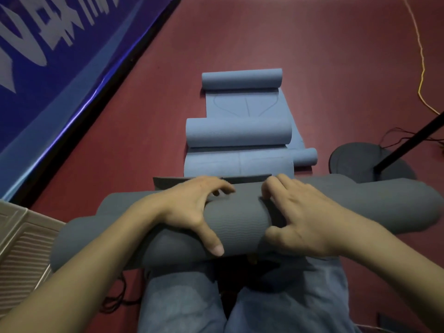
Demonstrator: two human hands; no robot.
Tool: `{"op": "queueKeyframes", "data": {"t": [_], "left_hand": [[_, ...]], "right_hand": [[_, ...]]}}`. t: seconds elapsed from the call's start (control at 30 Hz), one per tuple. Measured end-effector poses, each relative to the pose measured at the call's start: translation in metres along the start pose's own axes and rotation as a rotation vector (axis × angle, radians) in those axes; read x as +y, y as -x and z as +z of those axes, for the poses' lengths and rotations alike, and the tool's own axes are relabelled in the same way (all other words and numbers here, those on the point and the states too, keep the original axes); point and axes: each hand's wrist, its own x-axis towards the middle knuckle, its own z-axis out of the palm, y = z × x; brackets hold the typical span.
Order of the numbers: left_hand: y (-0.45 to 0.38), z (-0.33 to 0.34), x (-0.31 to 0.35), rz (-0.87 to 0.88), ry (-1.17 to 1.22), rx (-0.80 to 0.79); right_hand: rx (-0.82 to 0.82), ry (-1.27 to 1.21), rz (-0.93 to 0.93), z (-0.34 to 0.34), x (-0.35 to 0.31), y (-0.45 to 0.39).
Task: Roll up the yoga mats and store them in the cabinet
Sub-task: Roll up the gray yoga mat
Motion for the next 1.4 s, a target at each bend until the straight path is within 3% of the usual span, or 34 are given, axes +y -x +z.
{"op": "queueKeyframes", "data": {"t": [0.1,0.27,0.43,0.57,0.7,0.9,1.1,1.4], "left_hand": [[0.001,-0.001,-0.012,0.07,0.111,0.146],[0.008,0.0,-0.011,0.125,0.072,0.269],[0.018,0.005,-0.013,0.026,0.05,0.309],[0.026,0.009,-0.01,-0.046,-0.114,0.344],[0.039,0.019,-0.005,-0.042,-0.209,0.465],[0.04,0.027,0.012,-0.089,-0.525,0.448],[0.031,0.038,-0.002,-0.202,-0.565,0.364],[0.016,0.03,0.008,-0.246,-0.553,0.36]], "right_hand": [[0.068,0.022,-0.015,0.001,-0.001,0.003],[-0.026,0.065,-0.053,-0.003,0.008,0.001],[-0.016,0.097,-0.053,0.008,0.01,-0.002],[0.003,0.178,-0.062,0.013,0.013,-0.009],[-0.001,0.267,-0.061,0.012,0.008,-0.021],[-0.016,0.224,-0.027,0.014,0.017,-0.028],[-0.074,0.163,-0.003,0.003,0.024,-0.052],[-0.074,0.154,0.029,-0.012,0.022,-0.058]]}}
